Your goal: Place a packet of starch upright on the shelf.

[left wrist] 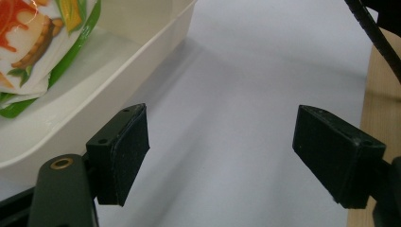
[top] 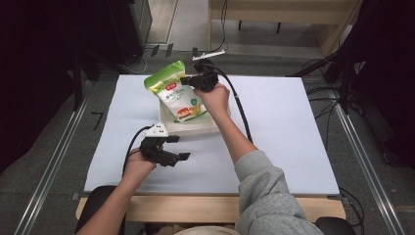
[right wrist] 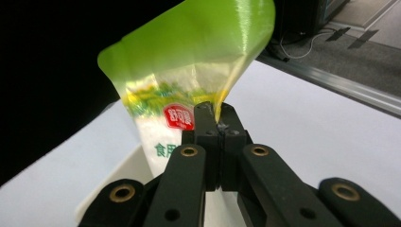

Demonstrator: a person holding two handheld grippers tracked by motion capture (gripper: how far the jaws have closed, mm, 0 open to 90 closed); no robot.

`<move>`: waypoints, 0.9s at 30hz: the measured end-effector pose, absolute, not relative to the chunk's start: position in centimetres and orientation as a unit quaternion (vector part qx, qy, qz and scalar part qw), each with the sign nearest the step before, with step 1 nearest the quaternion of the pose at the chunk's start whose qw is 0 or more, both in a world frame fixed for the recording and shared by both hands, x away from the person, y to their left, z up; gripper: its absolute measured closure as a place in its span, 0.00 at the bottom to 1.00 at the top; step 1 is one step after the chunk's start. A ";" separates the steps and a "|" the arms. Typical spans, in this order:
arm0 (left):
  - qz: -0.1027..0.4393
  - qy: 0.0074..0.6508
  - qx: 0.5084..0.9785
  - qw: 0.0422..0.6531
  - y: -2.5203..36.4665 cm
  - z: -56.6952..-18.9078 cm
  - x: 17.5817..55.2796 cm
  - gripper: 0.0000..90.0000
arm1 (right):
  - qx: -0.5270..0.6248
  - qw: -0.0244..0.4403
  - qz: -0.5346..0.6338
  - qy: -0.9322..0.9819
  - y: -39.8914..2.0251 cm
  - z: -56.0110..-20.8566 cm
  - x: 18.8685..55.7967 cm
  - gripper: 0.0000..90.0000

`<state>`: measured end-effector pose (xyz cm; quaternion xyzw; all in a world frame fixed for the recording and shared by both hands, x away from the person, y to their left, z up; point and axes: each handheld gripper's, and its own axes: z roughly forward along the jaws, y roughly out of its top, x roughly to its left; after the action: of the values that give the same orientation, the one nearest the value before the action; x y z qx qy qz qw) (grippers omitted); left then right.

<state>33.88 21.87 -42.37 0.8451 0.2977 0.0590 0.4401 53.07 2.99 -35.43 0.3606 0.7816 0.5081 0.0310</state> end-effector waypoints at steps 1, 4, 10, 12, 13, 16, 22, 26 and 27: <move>0.059 0.298 0.845 0.440 21.9 -42.4 33.9 0.22 | 0.358 0.037 0.508 0.783 2.3 -35.7 53.1 1.00; 0.059 0.298 0.845 0.439 21.9 -42.4 33.9 0.22 | 0.362 0.036 0.508 0.781 1.6 -35.9 53.2 1.00; 0.060 0.296 0.846 0.439 21.9 -42.3 33.8 0.22 | 0.394 0.042 0.482 0.781 -0.2 -36.8 54.2 1.00; 0.059 0.296 0.846 0.439 21.9 -42.3 33.9 0.22 | 0.402 0.044 0.475 0.782 -0.5 -37.1 54.4 1.00; 0.059 0.298 0.845 0.440 21.9 -42.3 33.9 0.22 | 0.402 0.044 0.475 0.782 -0.5 -37.1 54.4 1.00; 0.059 0.299 0.846 0.438 21.9 -42.3 33.9 0.22 | 0.412 0.041 0.468 0.781 -1.1 -37.7 54.6 1.00; 0.059 0.297 0.845 0.440 21.9 -42.4 33.9 0.22 | 0.407 0.041 0.463 0.786 -1.0 -37.3 54.3 0.97; 0.059 0.296 0.847 0.437 21.9 -42.4 33.9 0.22 | 0.396 0.047 0.460 0.793 -1.1 -36.8 54.1 0.81; 0.059 0.297 0.848 0.435 21.9 -42.4 33.9 0.22 | 0.388 0.050 0.462 0.796 -1.1 -36.7 54.0 0.79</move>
<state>33.90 21.91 -42.35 0.8480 0.2971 0.0587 0.4350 53.95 -1.13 -36.71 0.3880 0.7959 0.4620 0.0505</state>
